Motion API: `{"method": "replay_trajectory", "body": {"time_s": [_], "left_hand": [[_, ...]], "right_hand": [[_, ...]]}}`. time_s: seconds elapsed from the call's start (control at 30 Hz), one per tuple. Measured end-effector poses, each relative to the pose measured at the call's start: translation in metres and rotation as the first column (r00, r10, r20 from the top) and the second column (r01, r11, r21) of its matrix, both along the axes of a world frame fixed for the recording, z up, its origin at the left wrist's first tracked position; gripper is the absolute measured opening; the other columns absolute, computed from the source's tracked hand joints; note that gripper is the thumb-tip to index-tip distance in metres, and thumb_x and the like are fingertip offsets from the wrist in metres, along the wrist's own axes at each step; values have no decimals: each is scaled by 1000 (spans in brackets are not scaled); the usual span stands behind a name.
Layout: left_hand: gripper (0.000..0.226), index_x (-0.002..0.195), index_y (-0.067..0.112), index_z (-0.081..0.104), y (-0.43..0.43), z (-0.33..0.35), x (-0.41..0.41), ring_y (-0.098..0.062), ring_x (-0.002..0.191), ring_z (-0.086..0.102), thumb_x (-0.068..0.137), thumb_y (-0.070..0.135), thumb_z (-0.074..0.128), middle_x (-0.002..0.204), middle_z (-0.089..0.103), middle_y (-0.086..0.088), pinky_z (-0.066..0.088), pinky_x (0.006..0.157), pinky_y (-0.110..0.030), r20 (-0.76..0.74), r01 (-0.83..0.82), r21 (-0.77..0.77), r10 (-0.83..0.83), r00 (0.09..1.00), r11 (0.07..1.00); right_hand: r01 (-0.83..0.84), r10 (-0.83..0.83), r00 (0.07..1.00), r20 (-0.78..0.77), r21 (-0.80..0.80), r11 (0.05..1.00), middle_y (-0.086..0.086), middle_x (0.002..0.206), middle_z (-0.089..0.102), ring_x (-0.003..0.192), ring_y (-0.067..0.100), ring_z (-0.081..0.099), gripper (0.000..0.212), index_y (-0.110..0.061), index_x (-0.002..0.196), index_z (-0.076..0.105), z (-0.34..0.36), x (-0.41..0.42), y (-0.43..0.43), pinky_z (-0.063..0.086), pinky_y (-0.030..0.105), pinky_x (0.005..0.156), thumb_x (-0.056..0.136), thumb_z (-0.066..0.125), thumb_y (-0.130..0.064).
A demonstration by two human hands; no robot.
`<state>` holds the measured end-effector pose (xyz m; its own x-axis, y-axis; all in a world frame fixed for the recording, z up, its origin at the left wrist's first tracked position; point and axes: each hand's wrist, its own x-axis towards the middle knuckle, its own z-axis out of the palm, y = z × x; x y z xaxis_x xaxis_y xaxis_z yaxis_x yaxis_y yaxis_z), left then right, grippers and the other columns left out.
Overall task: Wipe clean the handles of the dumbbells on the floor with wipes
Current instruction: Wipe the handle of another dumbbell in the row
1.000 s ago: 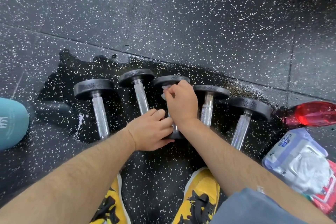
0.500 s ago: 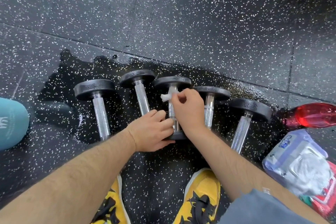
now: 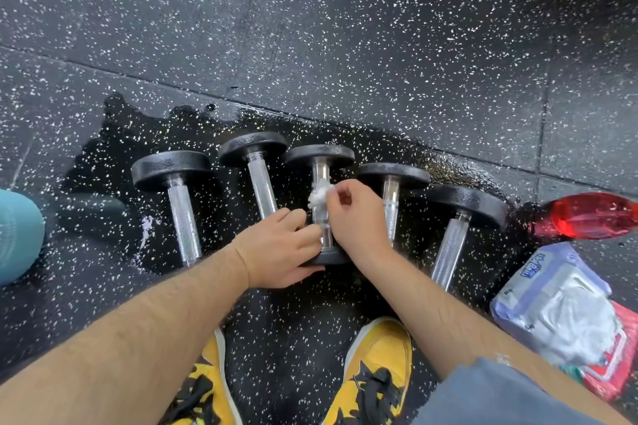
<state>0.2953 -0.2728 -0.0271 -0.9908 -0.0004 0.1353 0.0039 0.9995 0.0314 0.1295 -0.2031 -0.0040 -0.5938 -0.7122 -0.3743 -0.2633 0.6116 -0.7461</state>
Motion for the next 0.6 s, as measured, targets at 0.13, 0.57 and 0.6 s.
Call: {"method": "replay_trajectory", "body": {"time_s": [0.13, 0.57, 0.6], "left_hand": [[43, 85, 16, 68, 1, 2, 0, -21, 77, 41, 97, 54, 51, 87, 52, 1, 43, 65, -35, 16, 6, 14, -6, 1000, 1000], [39, 85, 16, 65, 1, 4, 0, -22, 76, 43, 94, 52, 55, 87, 50, 1, 46, 64, -37, 34, 18, 20, -19, 999, 1000], [40, 85, 16, 66, 1, 4, 0, -22, 76, 43, 94, 53, 54, 87, 50, 1, 46, 64, -36, 35, 19, 17, -19, 999, 1000]], "right_hand": [[28, -28, 999, 29, 22, 999, -5, 78, 65, 66, 5, 54, 21, -16, 85, 65, -1, -8, -15, 41, 15, 56, 101, 51, -22], [-28, 11, 988, 153, 105, 994, -14, 85, 66, 73, 0, 58, 16, -24, 97, 67, -2, -18, -5, 37, 11, 56, 102, 52, -25], [-50, 28, 987, 160, 134, 990, -12, 85, 67, 74, 3, 60, 16, -23, 96, 67, -2, -19, 0, 39, 15, 57, 101, 53, -24]]}}
